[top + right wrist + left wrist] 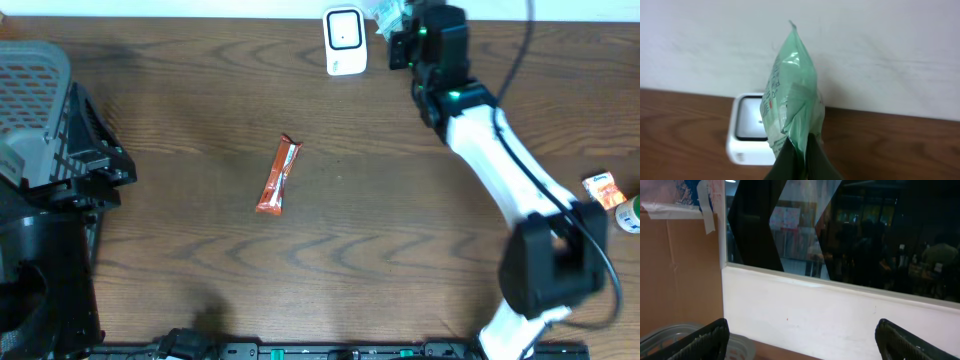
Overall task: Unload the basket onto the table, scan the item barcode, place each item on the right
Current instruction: 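Lift the wipes pack and hold it over the scanner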
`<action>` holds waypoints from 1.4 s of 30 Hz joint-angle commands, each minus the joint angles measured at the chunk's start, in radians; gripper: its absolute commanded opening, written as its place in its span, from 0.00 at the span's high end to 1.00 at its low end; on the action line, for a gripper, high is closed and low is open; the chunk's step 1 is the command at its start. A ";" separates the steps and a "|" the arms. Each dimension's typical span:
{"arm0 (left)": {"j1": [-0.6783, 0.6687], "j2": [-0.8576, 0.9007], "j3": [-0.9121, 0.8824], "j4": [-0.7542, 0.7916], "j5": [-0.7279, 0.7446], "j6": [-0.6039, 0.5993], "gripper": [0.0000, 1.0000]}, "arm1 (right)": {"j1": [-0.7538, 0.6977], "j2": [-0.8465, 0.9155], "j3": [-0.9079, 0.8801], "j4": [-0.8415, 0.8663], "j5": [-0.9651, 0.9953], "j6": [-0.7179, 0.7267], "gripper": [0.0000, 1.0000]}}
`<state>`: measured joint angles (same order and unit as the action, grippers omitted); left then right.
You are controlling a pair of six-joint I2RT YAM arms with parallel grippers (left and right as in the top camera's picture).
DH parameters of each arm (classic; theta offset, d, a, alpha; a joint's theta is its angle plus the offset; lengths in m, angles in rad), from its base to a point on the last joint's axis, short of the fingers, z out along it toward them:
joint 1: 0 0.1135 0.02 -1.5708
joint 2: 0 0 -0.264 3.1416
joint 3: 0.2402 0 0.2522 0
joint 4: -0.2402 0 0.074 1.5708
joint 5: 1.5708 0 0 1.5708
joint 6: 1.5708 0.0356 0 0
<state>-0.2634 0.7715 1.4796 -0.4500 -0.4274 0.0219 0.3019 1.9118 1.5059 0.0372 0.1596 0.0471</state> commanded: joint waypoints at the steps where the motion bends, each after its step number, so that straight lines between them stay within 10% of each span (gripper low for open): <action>1: 0.005 -0.002 -0.003 -0.005 0.001 -0.008 0.06 | 0.029 0.099 0.097 0.037 0.099 -0.143 0.99; 22: 0.005 -0.002 -0.003 -0.009 0.001 -0.008 0.07 | 0.171 0.465 0.346 0.175 0.315 -0.547 0.99; 42: 0.005 -0.002 -0.003 -0.012 0.001 -0.008 0.07 | 0.254 0.440 0.346 0.045 0.536 -0.500 0.99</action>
<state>-0.2634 0.7715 1.4796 -0.4641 -0.4274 0.0219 0.5190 2.3814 1.8400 0.1364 0.6029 -0.5266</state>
